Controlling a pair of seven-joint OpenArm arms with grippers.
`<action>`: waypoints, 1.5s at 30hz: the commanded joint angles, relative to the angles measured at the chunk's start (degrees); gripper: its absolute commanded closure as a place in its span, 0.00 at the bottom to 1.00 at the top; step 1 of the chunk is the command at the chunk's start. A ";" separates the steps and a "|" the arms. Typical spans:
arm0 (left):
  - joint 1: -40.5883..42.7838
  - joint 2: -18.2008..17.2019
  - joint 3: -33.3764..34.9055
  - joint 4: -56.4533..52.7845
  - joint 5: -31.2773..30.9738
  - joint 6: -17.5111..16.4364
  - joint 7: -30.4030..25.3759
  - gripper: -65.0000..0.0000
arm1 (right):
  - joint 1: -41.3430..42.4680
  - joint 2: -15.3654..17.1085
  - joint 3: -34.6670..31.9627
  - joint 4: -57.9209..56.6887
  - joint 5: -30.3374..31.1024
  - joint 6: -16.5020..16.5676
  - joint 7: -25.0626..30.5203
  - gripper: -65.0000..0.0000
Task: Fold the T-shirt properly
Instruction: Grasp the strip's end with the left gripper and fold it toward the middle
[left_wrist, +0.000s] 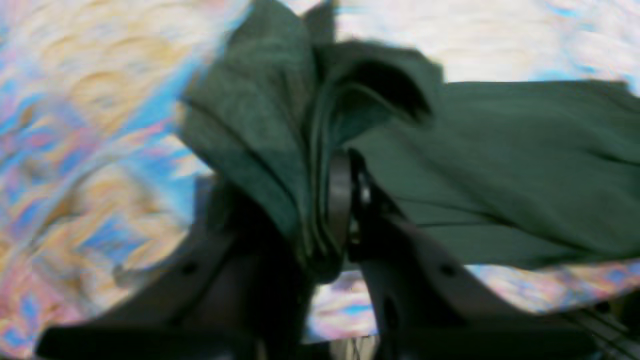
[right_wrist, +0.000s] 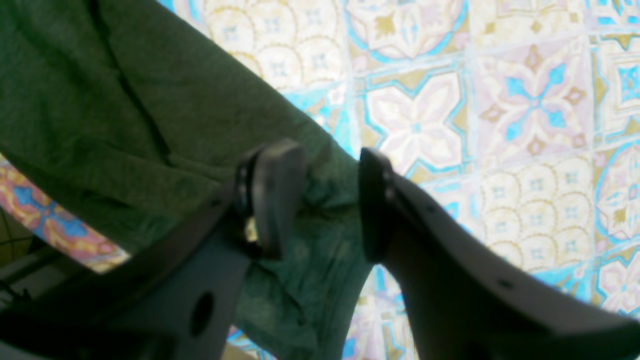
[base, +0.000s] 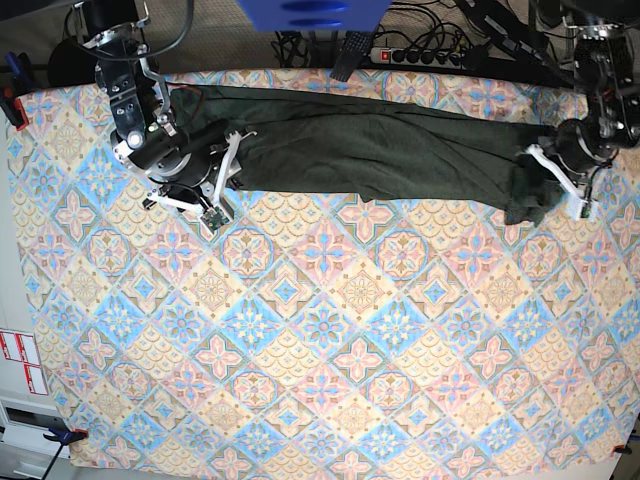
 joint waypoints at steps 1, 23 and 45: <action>-0.10 1.93 -0.51 4.50 -0.57 -0.12 1.45 1.00 | 0.56 0.49 0.44 1.19 0.24 -0.04 0.93 0.68; -3.61 13.71 12.24 5.47 -0.21 0.24 8.57 0.99 | 1.00 0.66 0.44 1.19 -0.03 -0.04 0.93 0.68; -1.77 8.44 10.57 15.23 -0.21 0.24 9.36 0.39 | 0.64 1.72 3.08 1.19 -0.03 -0.04 0.58 0.68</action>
